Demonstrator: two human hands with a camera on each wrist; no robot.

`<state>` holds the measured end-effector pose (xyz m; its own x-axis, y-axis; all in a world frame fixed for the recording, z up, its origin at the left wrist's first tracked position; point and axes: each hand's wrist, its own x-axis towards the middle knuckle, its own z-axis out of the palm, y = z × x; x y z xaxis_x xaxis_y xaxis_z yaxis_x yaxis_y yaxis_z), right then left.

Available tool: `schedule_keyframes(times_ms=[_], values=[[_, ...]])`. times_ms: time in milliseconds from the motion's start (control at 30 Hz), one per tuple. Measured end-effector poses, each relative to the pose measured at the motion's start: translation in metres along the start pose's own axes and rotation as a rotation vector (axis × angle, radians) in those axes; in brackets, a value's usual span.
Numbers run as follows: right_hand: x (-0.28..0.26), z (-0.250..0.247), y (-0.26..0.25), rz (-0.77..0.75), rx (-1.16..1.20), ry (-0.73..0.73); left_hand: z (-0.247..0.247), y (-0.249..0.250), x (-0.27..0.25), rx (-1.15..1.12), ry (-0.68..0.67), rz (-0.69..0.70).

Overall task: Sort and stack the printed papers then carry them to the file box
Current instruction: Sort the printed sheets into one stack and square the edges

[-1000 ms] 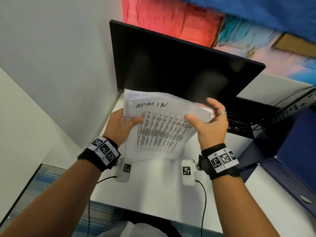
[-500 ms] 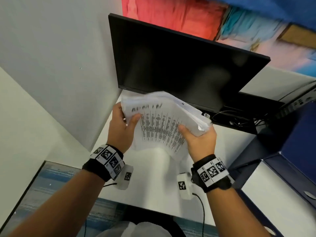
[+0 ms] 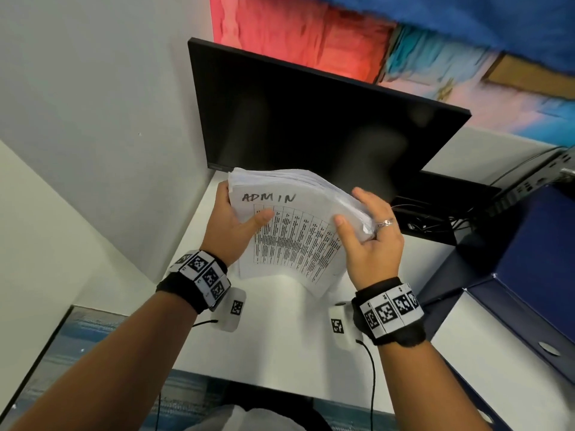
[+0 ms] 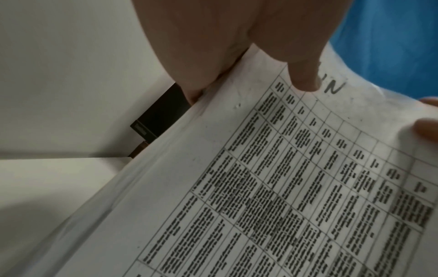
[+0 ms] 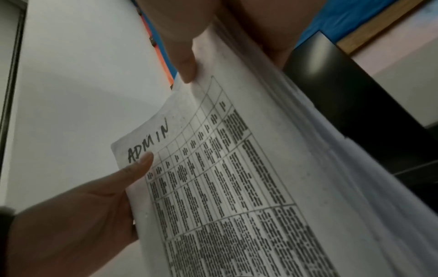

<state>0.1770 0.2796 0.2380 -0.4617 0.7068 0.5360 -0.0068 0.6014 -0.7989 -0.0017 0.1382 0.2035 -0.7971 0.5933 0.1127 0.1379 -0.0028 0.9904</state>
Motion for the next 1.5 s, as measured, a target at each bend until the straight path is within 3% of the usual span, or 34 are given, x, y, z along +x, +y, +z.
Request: schedule_keyframes(times_ms=[200, 433, 800, 1033, 1167, 1500], values=[[-0.003, -0.004, 0.004, 0.207, 0.103, 0.156, -0.001, -0.002, 0.007, 0.076, -0.016, -0.013], [0.001, -0.005, 0.014, 0.441, 0.331, 0.07, -0.003, 0.0, 0.01, -0.025, -0.138, -0.084], [-0.006, -0.003, 0.002, 0.396, 0.304, 0.016, -0.008, 0.011, -0.012, 0.037, -0.075, -0.016], [-0.001, 0.012, -0.017, 0.342, 0.344, 0.175, 0.002, 0.027, -0.018, -0.071, 0.132, 0.133], [0.003, 0.013, -0.017, 0.353, 0.311, 0.252, 0.009, 0.035, -0.01, -0.013, 0.276, 0.18], [-0.001, 0.011, -0.015, 0.338, 0.399, 0.19, 0.013, 0.037, 0.003, 0.029, 0.354, 0.186]])
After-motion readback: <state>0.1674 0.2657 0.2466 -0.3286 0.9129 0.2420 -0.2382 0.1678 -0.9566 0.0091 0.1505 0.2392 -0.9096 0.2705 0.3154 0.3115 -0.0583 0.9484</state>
